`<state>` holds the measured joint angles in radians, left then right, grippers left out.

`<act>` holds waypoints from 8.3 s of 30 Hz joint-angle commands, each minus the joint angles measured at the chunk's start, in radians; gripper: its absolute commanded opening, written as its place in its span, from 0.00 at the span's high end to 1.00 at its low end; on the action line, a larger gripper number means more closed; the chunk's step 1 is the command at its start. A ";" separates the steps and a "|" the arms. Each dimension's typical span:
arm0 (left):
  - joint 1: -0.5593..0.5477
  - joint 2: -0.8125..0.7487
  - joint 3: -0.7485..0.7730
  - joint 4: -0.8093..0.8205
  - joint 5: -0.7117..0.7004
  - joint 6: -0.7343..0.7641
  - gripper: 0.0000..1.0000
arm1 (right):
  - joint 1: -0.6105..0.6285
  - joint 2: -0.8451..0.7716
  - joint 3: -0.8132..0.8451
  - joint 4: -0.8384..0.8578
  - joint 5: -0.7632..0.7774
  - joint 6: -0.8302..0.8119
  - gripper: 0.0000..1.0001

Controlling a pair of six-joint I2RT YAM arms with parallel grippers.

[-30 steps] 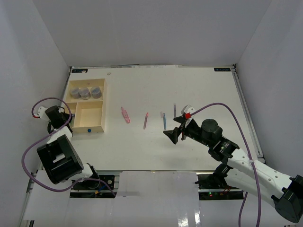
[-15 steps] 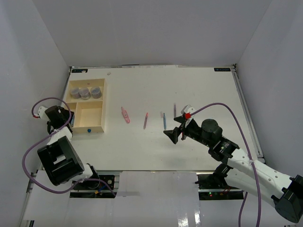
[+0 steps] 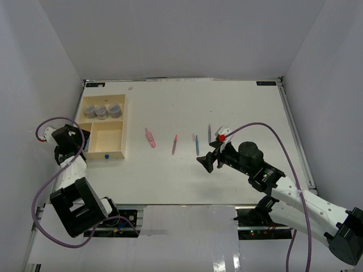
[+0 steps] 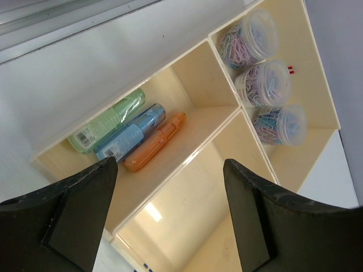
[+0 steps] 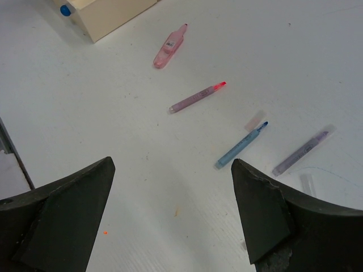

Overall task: Sort the stationery into containers
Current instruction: Place the pen in the storage box, then pick up the pen from the center of the board, then close the pen cap on the pen.

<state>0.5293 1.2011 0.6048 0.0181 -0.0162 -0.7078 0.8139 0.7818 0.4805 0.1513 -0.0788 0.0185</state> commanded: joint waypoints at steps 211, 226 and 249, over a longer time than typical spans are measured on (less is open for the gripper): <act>-0.989 -0.049 0.220 0.040 0.461 -0.213 0.22 | 0.225 0.560 0.491 -0.004 0.369 -0.014 0.76; -0.993 -0.098 0.297 -0.013 0.432 -0.174 0.21 | 0.223 0.550 0.299 0.298 0.376 -0.052 0.79; -0.989 -0.206 0.605 -0.421 0.222 0.028 0.13 | 0.225 0.249 0.127 0.640 0.324 -0.256 0.82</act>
<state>-0.4603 1.0290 1.1431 -0.3576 0.1978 -0.7101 1.0363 1.0576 0.5850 0.7170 0.2523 -0.1692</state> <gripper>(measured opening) 0.866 0.314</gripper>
